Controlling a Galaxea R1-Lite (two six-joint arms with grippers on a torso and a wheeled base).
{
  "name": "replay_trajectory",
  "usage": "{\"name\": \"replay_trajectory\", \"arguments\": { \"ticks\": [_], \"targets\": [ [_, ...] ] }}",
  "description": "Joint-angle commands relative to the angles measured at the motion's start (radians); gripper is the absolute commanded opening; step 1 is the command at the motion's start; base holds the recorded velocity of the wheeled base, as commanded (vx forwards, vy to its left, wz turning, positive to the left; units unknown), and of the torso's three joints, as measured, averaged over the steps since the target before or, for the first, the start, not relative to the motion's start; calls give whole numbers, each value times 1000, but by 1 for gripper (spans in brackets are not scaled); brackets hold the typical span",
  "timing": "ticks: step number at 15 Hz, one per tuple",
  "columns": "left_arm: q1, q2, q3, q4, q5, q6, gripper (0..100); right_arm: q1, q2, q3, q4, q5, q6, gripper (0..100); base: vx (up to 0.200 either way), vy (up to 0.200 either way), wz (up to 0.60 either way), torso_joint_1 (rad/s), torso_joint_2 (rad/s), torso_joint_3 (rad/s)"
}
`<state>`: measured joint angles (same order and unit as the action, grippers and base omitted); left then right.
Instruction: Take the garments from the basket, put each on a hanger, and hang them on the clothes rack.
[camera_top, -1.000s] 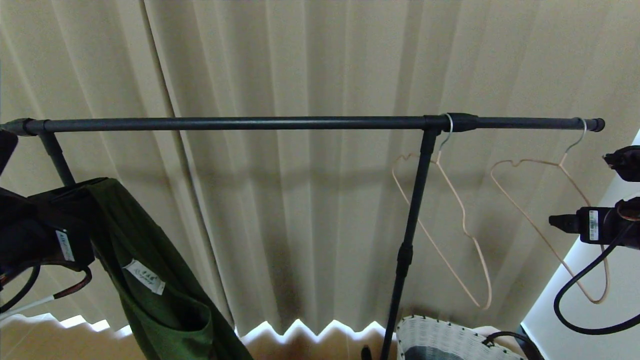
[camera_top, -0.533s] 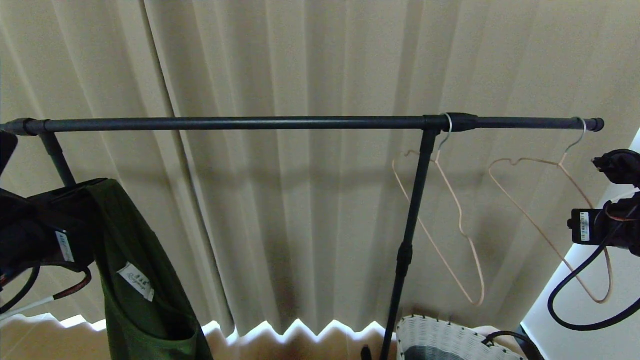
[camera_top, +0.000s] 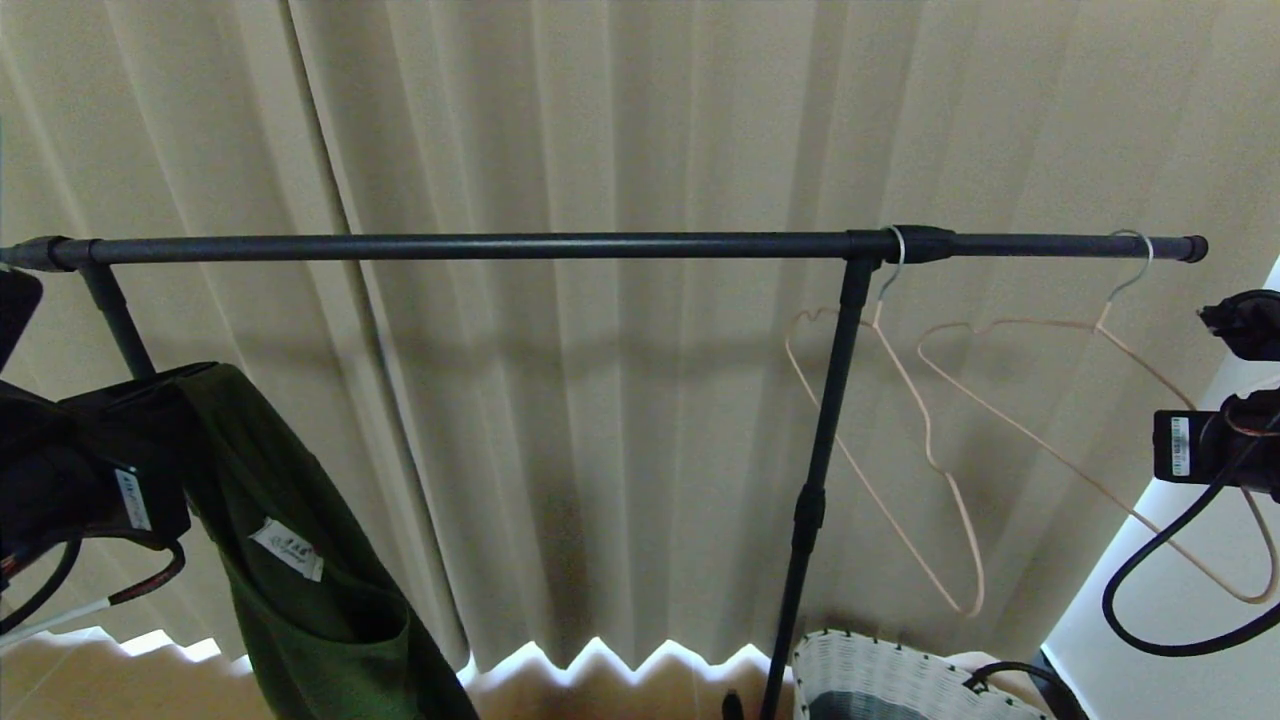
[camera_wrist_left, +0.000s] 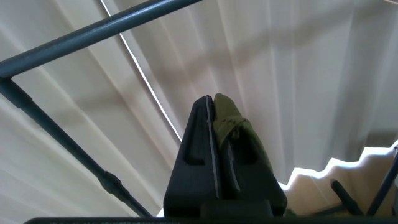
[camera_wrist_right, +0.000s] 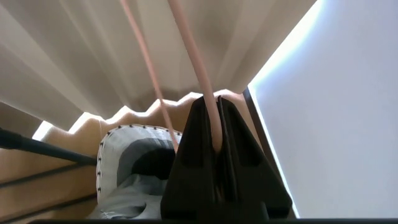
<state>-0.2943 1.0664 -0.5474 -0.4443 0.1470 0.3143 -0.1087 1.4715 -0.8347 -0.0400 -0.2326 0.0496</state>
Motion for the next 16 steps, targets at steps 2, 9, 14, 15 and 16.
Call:
{"name": "replay_trajectory", "arguments": {
  "ticks": [2,9,14,15,16],
  "targets": [
    [1,0,6,-1,0,0,0,0,-51,8,-24,6,4,0,0,0,0,0,0,0],
    [18,-3,14,-1,2,6,0,7,-192,103,-60,36,1,0,0,0,0,0,0,0],
    [63,-9,27,-1,3,5,0,9,-249,124,-57,58,-8,0,0,0,0,0,0,0],
    [63,-11,29,-1,3,5,0,9,-249,128,-60,58,-10,0,-200,0,0,2,2,2],
    [63,-13,30,-1,3,5,0,9,-252,131,-60,58,-13,0,-200,0,0,-2,-2,-2]
  ]
}}
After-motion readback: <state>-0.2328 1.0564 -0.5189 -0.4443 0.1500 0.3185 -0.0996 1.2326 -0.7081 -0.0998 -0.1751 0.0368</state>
